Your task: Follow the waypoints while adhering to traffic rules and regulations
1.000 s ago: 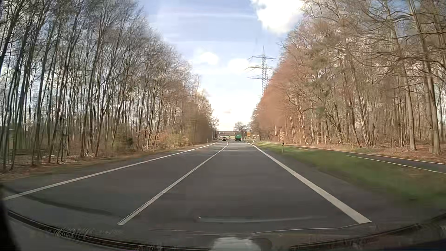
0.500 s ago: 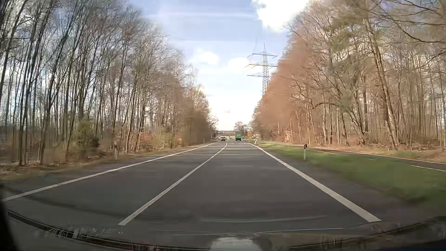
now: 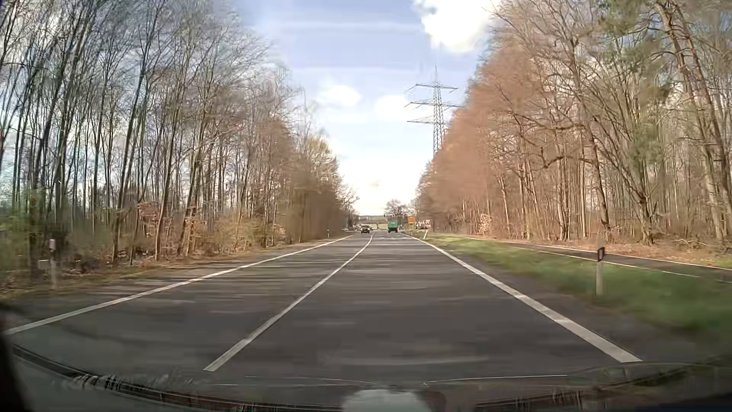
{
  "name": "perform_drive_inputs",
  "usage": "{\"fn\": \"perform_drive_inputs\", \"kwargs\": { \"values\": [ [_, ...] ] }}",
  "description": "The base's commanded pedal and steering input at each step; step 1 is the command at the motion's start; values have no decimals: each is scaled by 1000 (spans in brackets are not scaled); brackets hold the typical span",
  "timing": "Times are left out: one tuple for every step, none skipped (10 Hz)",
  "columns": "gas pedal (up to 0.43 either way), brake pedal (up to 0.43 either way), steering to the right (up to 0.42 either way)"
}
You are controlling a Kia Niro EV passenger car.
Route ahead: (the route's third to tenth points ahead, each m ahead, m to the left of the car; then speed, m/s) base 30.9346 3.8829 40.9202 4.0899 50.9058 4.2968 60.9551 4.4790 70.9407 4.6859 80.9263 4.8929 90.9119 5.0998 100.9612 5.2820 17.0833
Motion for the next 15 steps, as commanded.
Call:
{"fn": "perform_drive_inputs", "kwargs": {
  "values": [
    [0, 67, -4],
    [0, 73, -4],
    [0, 73, -4],
    [0, 73, -4],
    [0, 73, -4],
    [0, 73, -3],
    [0, 73, -3],
    [0, 73, -3],
    [0, 79, -3],
    [0, 79, -3],
    [0, 79, -3],
    [0, 79, -3],
    [0, 85, -3],
    [0, 85, -3],
    [0, 91, -3]
  ]
}}
